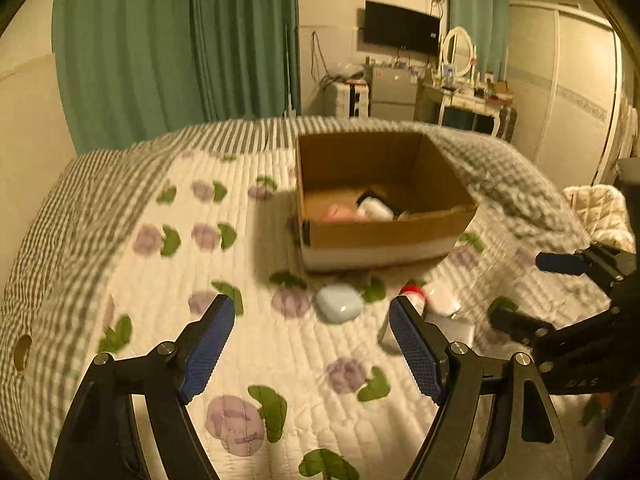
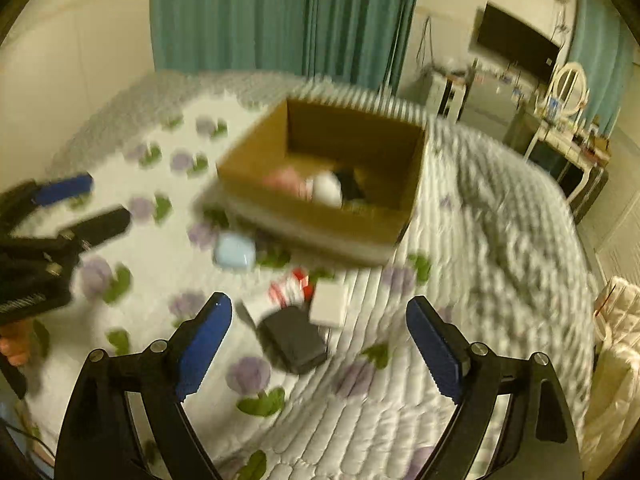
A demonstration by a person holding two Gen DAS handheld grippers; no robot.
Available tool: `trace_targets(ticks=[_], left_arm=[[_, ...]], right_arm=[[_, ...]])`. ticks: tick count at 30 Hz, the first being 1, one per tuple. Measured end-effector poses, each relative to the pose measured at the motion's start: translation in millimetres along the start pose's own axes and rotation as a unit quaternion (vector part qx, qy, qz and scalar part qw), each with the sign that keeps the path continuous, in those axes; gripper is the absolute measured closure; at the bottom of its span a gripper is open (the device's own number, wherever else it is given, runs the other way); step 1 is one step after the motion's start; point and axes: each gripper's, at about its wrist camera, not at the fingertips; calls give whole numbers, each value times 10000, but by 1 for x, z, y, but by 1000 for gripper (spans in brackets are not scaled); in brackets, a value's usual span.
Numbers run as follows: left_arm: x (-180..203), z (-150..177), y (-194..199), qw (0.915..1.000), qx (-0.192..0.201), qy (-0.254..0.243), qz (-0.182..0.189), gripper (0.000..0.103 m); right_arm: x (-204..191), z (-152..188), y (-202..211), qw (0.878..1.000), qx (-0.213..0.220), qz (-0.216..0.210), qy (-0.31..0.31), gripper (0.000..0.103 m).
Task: Organize rigid objects
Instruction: 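Grasp the dark power bank with the right gripper while the left grasps the red-capped bottle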
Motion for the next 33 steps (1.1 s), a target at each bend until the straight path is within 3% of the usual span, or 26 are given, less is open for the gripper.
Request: trace_targets(ticks=[4,10,14,15,18,22,26,33], left_arm=[[-2,12,-20,9998,-206,65,49,21],[-2,18,-44,9988,-471,124,71,21],[0,20,-50,9984,-548,145,60,21],[0,21,-51,9983,-564,161,63,21],[-1,21,-51,9979,-612,207,100,21],[3,20,-47,9981,-586,173,91,21],[6,19,-48,9981,-593,163,49,21],[11,18,-52,9974,-700,132,-93,21]], right_arm=[[-8,14,-49,9978,-648,-63,100,14],[-15,22,-89,9922,-1214,-268,112,16],[-20,26,-111,9870,-1579,-247,161,29],[-23,29,-114,9859,-1650,-149,238,39],[-31,34,-112,9862,-1604,65,393,48],[-35,42,-85,9902,-1323,-157,412,58],[-43,49,-74,9905,-1223,-238,582,59],[-27,32,-105,9882,-1434,-534,9,61]])
Point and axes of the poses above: each gripper's, at about its wrist camera, not at the fingertips, and y roughly against the way its jaws point, x to its right, z to its underside, and after that the axes turned 3 degrees about z, right-handed
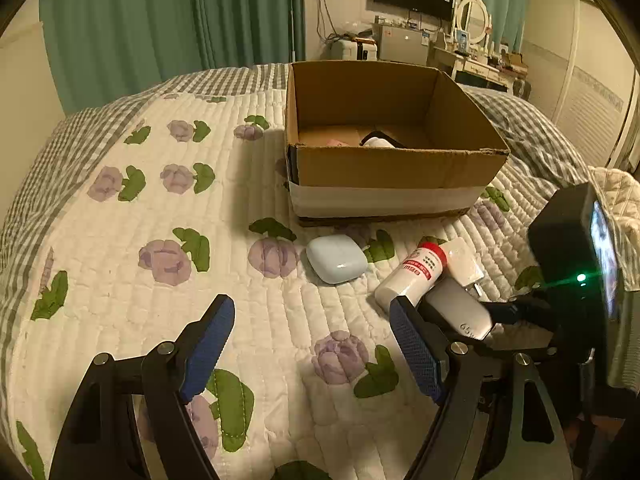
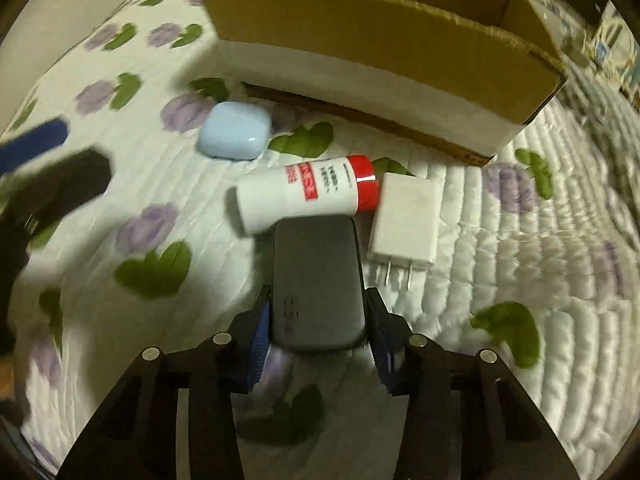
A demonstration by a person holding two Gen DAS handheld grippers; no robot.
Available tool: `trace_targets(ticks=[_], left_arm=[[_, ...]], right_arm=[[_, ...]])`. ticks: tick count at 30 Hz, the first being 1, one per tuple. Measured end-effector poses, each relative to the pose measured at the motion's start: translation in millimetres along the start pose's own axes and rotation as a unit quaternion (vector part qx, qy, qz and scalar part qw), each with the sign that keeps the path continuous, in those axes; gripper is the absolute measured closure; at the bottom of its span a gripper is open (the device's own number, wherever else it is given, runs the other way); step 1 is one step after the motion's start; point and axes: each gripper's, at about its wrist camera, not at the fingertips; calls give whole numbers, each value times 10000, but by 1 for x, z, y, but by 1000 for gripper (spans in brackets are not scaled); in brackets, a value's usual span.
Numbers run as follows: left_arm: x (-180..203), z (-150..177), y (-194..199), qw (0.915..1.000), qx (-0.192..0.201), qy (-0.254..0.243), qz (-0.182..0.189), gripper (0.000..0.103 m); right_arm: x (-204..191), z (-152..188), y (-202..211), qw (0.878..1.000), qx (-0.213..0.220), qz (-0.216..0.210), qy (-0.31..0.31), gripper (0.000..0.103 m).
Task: Organize rigid objects
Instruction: 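Grasp the dark power bank with the right gripper while the left grasps the red-capped bottle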
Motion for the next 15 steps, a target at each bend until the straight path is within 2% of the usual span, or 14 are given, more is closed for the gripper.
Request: trace_targets(ticks=[1,6,9,11,13,15], left_arm=[[1,0,1,10000,13,-28,-10,21],[12,-9,-8,10000,23,-63,-15,21],[26,-14,-26,9999,-105,51,59,21],[36,-15,-41,9996,-232,31,154,21],[46,-15,-58,9988,-409,-47,281,21],[52,-16,-70,9980,-527,-121,321,21]], right_arm=[[0,1,4,10000,78,23,8,61],[17,8,67,9941,1053,171,-175,61],[36,-7,85,9927,1173,166,-231,61],[50,-15,89,9918,1223,307,-212,61],[54,-19,83,9915,1199,476,-176,61],[64,-25,71,9923,1125,434,-282,61]])
Point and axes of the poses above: each gripper's, at about its wrist camera, not at the fingertips, and y roughly against the way its jaws point, x to its right, z to its underside, and after that the axes turned 3 degrees about z, right-handed
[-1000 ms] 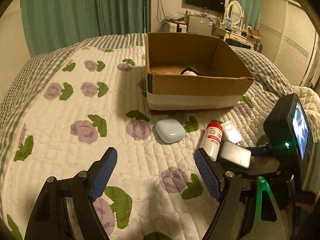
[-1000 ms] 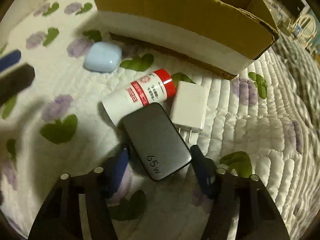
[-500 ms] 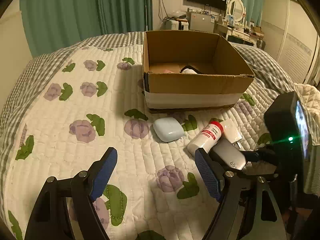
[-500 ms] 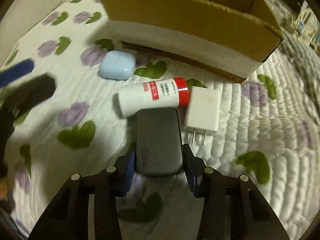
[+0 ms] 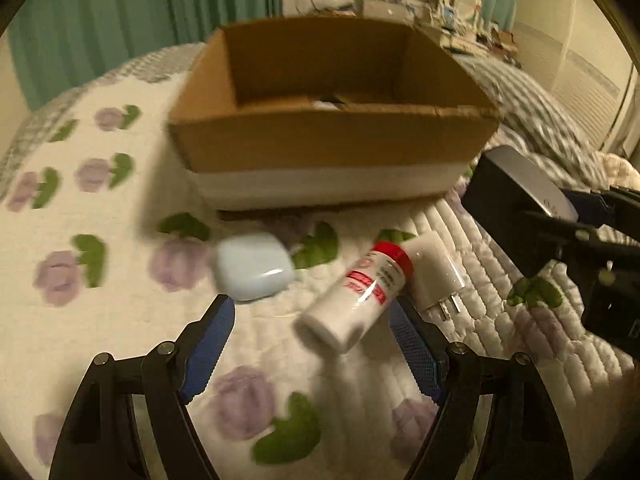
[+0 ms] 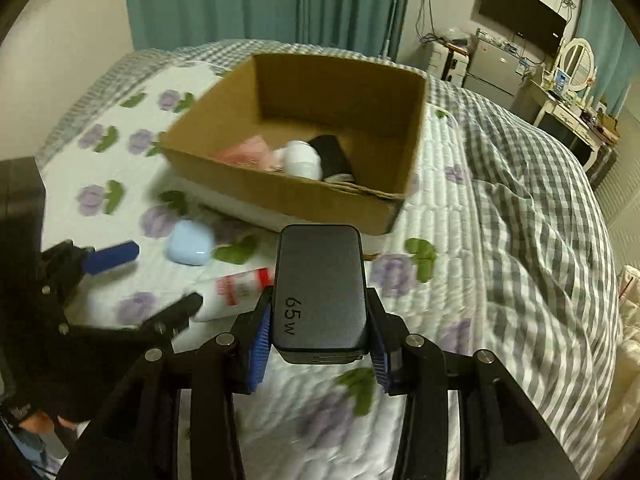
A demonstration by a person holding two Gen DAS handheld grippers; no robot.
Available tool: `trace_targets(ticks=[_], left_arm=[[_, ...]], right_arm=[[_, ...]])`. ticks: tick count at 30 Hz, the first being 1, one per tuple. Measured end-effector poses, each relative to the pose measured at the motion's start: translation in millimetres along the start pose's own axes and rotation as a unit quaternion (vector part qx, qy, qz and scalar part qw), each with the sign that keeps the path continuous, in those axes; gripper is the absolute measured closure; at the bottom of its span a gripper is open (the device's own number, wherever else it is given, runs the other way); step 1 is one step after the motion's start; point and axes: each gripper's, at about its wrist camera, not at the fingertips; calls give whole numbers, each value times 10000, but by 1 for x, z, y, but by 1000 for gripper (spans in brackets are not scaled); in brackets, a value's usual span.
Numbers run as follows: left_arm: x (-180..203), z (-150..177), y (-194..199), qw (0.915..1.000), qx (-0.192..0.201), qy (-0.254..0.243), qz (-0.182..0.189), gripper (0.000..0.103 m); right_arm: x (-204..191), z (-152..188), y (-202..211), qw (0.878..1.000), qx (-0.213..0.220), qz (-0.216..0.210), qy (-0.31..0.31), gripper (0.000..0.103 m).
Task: Organize rigid objects
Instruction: 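Grasp the dark power bank with the right gripper while the left grasps the red-capped bottle, then place the red-capped bottle and power bank into the box, opening both grippers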
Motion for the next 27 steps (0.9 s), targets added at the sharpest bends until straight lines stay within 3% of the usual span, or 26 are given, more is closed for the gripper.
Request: trace_targets(ticks=[5,12,16,19,21,27], left_arm=[[12,-6,-27,9992,-274,-296,43,21],[22,-7,-51,9974,-446,-557,-18,23],[24,-4,-46,9971,-470,-589,-77,47],[19,-1,-34,9976,-482,-464,169,59],[15,4,-21,9974,-448,-399,407,61],[3,11,24,9978,-129,-293,584,66]], right_arm=[[27,7,-34,9966,-336,-445,-599,61],[32,12,-41,9952,-382,-494,-750,61],[35,14,-44,9937,-515,-562,-826,61],[34,14,-38,9941,-495,-494,-834,61],[31,14,-34,9944,-430,-463,-848,61],[21,11,3,9972,-70,-177,-720,61]])
Point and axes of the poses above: each gripper's, at about its wrist camera, not at the fingertips, and y roughly against the way its jaws point, x to its right, z to its underside, and after that the axes turned 3 degrees about z, right-handed
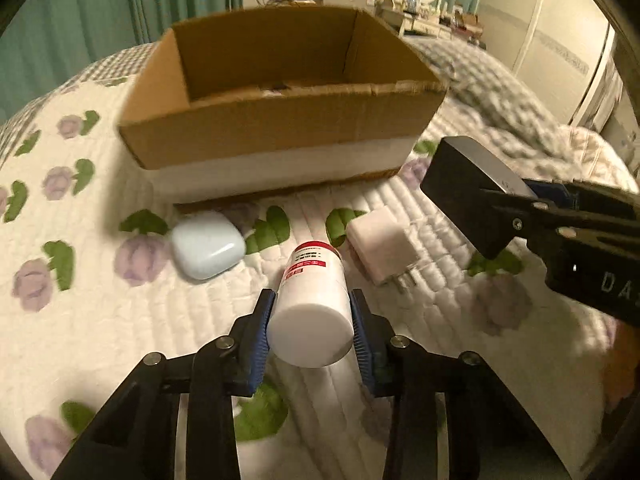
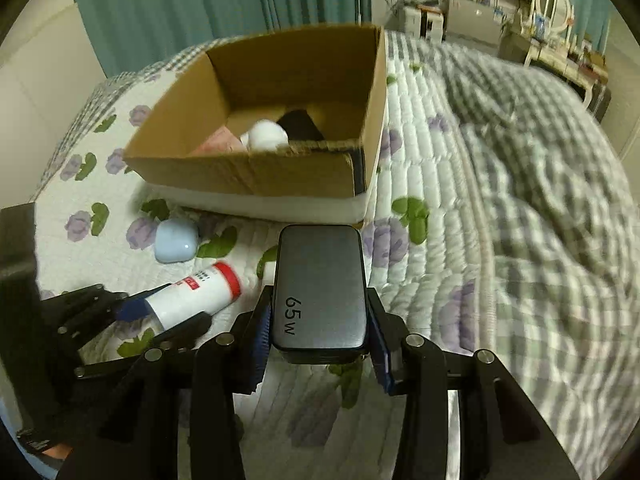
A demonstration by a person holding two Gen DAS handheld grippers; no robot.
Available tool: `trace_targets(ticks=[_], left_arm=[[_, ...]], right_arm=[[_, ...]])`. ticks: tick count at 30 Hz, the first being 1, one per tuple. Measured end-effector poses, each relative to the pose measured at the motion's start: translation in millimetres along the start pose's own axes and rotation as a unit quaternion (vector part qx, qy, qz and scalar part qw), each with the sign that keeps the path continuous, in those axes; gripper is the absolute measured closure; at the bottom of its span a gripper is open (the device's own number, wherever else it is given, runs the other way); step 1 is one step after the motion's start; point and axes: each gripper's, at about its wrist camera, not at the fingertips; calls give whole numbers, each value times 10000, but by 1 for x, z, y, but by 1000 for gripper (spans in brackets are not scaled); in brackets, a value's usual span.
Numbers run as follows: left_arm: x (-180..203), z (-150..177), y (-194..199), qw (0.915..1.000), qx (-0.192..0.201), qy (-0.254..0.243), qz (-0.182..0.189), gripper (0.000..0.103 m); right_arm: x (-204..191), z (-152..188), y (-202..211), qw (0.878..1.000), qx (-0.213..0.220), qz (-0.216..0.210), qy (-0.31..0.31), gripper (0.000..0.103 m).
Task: Organize rigid objects
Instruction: 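Place the red-capped bottle and power bank into the box, opening both grippers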
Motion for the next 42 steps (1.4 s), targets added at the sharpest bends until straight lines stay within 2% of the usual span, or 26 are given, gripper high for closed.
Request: trace_targets(ticks=[4,9,12,18,21,26,31,34,38,40,42], left_arm=[[-7,-3,37,9994,310,130,-70,66],[-13,-21,69,9973,703,167,-160,66],[-13,-44,81,9953,927,180,-213,66],[-25,-101,85,9913,1249,124,-393,66],[-33,-128,74,9880,1430,203,-550,66],[-50,-161,39,9866,1470,259,-660,66],[-61,-180,-5,9902,1245,91,-618,66],[-64,-181,-28,9921,1078,30,-634,66],[-57,-178,-39,9920,1037,-232,-677,66],[-55,-174,-38,9921,1022,-303,-666,63],[-52,-171,-30,9913,1075,-305,-691,62]], right_arm=[[-10,-2,28,9997,202,36,93,61],[-21,-15,59,9985,527,32,165,61],[-27,-30,69,9972,700,43,265,61],[-29,-85,67,9935,1077,105,344,61],[-26,-111,51,9928,1132,126,362,61],[-18,-149,4,9930,1093,226,379,61],[-6,-172,-54,9977,613,54,294,62],[-5,-175,-74,9977,553,89,376,61],[1,-174,-91,9992,236,-267,195,61],[4,-172,-81,9990,351,-267,88,58],[4,-173,-64,9984,491,-282,91,48]])
Point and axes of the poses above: each gripper's, at about its wrist camera, not at the fingertips, and y roughly against the way its jaws point, x to its right, z to its underside, and after that the axes turned 3 degrees about z, right-handed
